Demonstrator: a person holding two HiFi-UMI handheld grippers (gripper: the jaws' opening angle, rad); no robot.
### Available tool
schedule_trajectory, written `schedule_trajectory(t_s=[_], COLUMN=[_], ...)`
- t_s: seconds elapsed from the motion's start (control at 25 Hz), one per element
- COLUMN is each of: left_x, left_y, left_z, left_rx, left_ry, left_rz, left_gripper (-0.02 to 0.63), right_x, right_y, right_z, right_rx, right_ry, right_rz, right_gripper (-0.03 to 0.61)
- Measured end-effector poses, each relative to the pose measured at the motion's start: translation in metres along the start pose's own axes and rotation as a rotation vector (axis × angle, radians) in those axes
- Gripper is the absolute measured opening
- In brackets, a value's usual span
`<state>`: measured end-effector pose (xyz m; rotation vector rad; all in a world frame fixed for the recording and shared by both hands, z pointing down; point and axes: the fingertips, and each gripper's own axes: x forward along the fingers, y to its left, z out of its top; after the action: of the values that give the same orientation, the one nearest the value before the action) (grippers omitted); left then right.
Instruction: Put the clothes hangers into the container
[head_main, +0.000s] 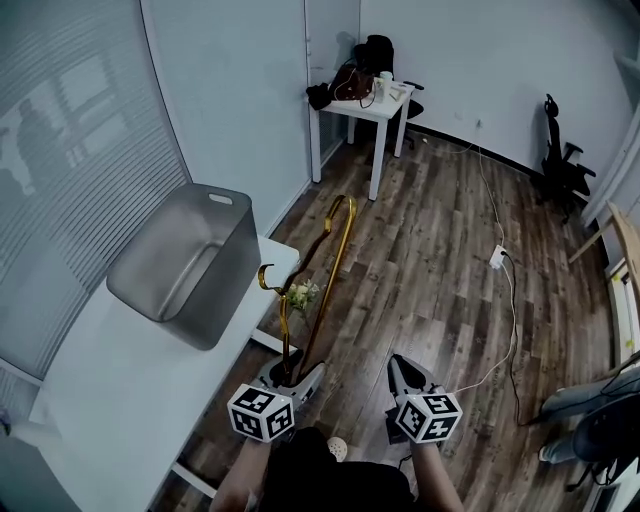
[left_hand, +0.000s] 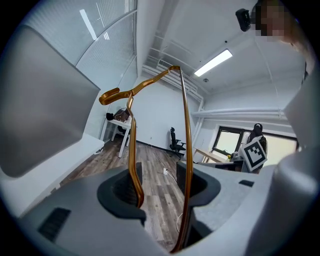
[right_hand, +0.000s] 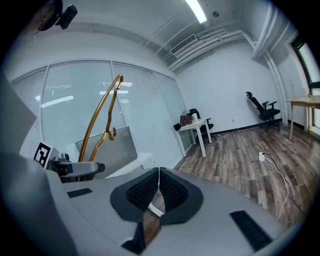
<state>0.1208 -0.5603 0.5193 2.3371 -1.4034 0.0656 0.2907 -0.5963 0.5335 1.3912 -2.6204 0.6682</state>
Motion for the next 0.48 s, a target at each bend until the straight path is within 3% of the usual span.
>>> schedule_trajectory(t_s=[0.28,0.48], left_x=[-0.009,-0.031], left_y=[-0.009,-0.006], left_z=[0.066,0.113], left_rx=[0.031,0.1], left_ry=[-0.078,-0.119], left_rz=[-0.011,0.036], left_gripper=[0.221,0.221], right_x=[0.025,0.05], right_y=[0.021,0.057], right_z=[0.041,0.076], right_rx=[-0.074,-0.144], right_ry=[-0.045,-0.087], right_rz=[0.092,0.197], right_gripper=[0.029,0.029])
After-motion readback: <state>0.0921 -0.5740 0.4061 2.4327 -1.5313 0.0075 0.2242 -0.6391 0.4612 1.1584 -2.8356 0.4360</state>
